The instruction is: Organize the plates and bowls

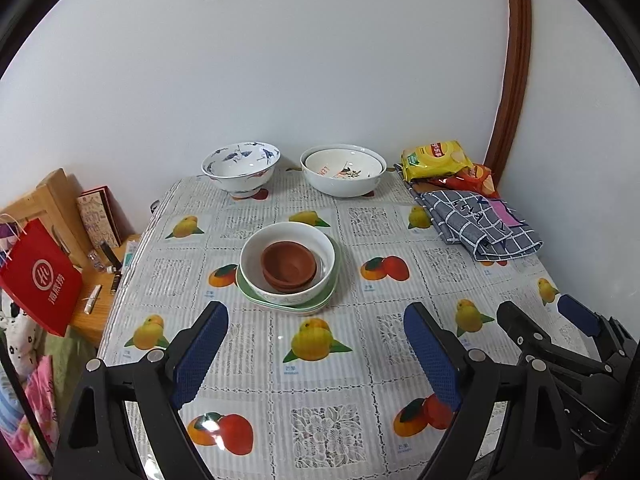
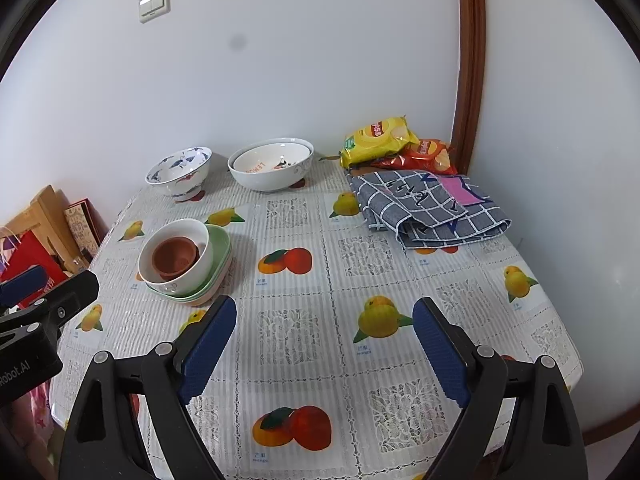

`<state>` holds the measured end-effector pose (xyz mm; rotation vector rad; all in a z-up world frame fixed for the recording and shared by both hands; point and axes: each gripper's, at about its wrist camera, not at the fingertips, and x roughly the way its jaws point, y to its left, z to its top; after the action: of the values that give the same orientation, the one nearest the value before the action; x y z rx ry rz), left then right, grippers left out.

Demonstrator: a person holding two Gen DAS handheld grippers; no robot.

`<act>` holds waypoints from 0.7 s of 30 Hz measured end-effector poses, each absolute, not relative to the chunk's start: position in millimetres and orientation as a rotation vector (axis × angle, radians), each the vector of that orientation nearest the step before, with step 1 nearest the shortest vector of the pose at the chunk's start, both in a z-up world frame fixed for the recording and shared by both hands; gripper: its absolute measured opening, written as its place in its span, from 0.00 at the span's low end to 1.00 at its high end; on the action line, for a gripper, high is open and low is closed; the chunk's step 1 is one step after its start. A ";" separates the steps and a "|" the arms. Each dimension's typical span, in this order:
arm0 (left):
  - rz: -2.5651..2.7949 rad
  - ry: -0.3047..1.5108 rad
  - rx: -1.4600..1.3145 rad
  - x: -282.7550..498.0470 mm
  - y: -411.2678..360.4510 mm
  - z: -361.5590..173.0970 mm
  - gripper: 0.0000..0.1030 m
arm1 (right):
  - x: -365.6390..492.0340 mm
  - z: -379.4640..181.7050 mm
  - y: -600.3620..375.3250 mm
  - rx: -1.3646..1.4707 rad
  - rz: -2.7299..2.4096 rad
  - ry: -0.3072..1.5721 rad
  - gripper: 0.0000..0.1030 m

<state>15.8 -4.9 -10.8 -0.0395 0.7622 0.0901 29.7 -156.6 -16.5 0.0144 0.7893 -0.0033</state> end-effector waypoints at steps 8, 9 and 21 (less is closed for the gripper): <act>0.085 0.779 -0.046 17.2 -5.8 -15.7 0.87 | 27.4 -14.6 -160.5 0.026 -0.006 0.781 0.87; 0.085 0.779 -0.046 17.2 -5.8 -16.2 0.87 | 27.7 -14.6 -160.8 0.027 -0.006 0.782 0.87; 0.092 0.793 -0.056 18.5 1.6 -19.9 0.87 | 28.0 -15.4 -159.2 0.021 -0.017 0.786 0.87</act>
<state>18.5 1.6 -19.9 -0.0556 0.7928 0.0921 28.0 -159.2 -15.4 0.0211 0.7857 -0.0167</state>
